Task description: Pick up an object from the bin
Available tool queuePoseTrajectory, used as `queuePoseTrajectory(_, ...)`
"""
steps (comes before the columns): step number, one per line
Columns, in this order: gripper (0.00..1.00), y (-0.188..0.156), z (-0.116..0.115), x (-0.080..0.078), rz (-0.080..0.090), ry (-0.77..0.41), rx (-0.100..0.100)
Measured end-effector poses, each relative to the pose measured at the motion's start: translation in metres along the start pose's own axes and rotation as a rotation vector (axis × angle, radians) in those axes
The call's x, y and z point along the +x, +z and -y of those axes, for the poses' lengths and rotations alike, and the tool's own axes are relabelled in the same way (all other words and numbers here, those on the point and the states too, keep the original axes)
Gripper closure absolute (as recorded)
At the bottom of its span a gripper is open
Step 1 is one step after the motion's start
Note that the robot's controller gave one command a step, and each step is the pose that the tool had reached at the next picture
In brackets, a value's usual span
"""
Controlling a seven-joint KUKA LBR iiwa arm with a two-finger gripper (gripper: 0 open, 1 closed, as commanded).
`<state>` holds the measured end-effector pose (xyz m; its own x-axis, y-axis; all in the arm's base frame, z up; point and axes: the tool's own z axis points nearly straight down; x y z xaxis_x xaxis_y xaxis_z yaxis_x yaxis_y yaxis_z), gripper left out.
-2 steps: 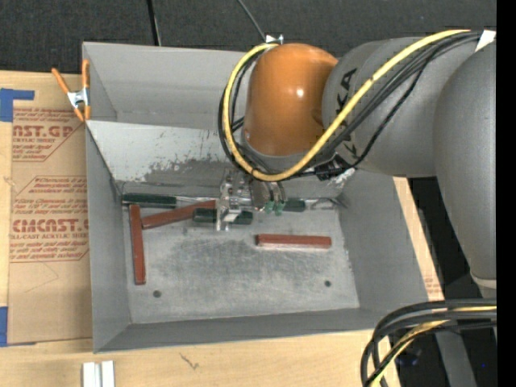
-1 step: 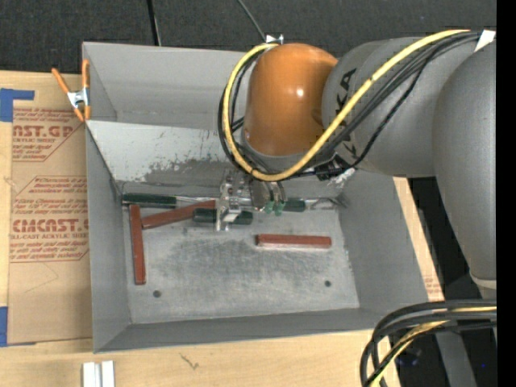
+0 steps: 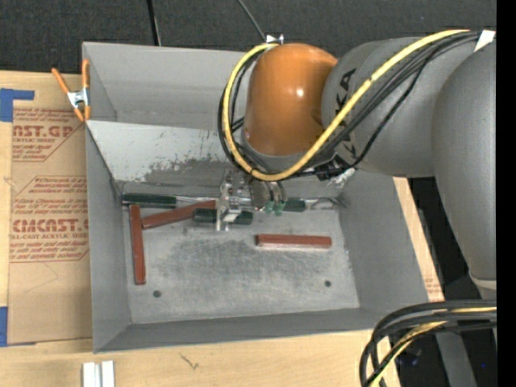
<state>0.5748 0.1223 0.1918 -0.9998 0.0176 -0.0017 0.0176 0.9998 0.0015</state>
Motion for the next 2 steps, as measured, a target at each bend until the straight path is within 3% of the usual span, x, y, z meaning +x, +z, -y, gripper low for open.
queuePoseTrajectory(1, 1.0, 0.0, 0.0, 0.0, 0.0, 0.0, 0.0)
queuePoseTrajectory(2, 1.0, -0.1, 0.027, 0.009, 0.003, -0.436, 0.001)
